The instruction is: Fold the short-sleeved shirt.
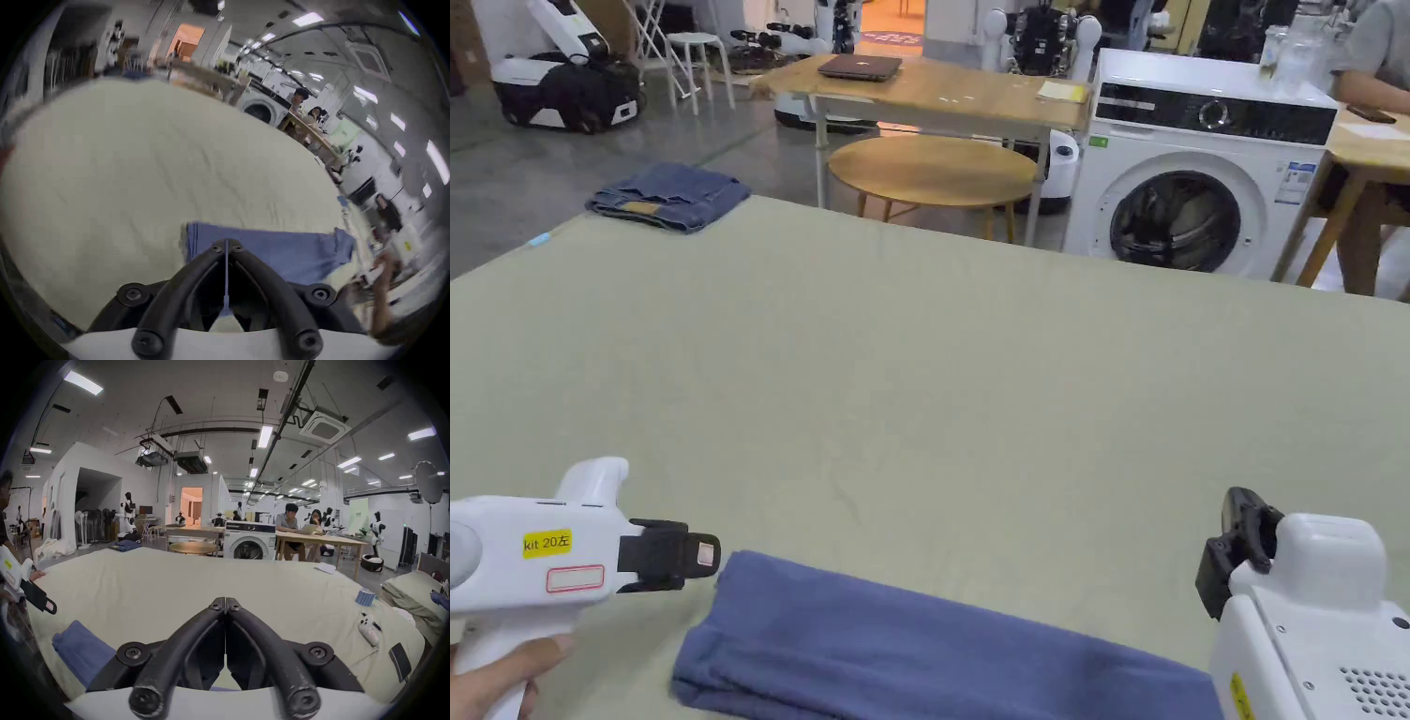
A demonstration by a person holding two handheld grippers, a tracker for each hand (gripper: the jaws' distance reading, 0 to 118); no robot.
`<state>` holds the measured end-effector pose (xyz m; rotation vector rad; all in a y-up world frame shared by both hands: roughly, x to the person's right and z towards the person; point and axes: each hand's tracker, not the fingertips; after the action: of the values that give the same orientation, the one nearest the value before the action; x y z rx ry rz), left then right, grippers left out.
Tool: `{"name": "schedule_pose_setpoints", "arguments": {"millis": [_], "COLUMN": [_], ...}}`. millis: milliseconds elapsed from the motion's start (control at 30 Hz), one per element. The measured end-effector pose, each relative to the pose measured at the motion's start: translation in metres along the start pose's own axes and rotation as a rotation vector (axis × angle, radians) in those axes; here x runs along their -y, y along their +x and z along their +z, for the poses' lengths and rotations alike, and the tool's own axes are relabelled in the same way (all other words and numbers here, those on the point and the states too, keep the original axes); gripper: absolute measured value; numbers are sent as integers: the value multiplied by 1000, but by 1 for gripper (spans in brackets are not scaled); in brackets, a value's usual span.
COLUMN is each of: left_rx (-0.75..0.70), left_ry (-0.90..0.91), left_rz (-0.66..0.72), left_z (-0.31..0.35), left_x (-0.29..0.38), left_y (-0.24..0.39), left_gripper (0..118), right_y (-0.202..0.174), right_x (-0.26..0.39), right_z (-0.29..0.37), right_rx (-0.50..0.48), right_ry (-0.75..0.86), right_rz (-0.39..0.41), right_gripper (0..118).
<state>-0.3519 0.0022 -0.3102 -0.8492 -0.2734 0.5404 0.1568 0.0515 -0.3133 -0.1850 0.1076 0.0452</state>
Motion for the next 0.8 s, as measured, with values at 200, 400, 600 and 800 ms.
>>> {"name": "schedule_pose_setpoints", "arguments": {"millis": [200, 400, 600, 800], "left_rx": [154, 160, 409, 512], "left_ry": [-142, -260, -307, -289], "left_rz": [172, 253, 349, 393], "left_z": [-11, -37, -74, -95], "left_x": [-3, 6, 22, 26], "left_y": [-52, -69, -74, -70], "left_gripper": [61, 71, 71, 65], "right_y": [-6, -2, -1, -2], "right_x": [13, 20, 25, 29], "right_z": [-6, -12, -15, -16], "right_rx": [0, -12, -13, -16], "right_ry": [-55, -93, -117, -132], "right_rz": [16, 14, 8, -10], "right_gripper": [0, 0, 0, 0]}}
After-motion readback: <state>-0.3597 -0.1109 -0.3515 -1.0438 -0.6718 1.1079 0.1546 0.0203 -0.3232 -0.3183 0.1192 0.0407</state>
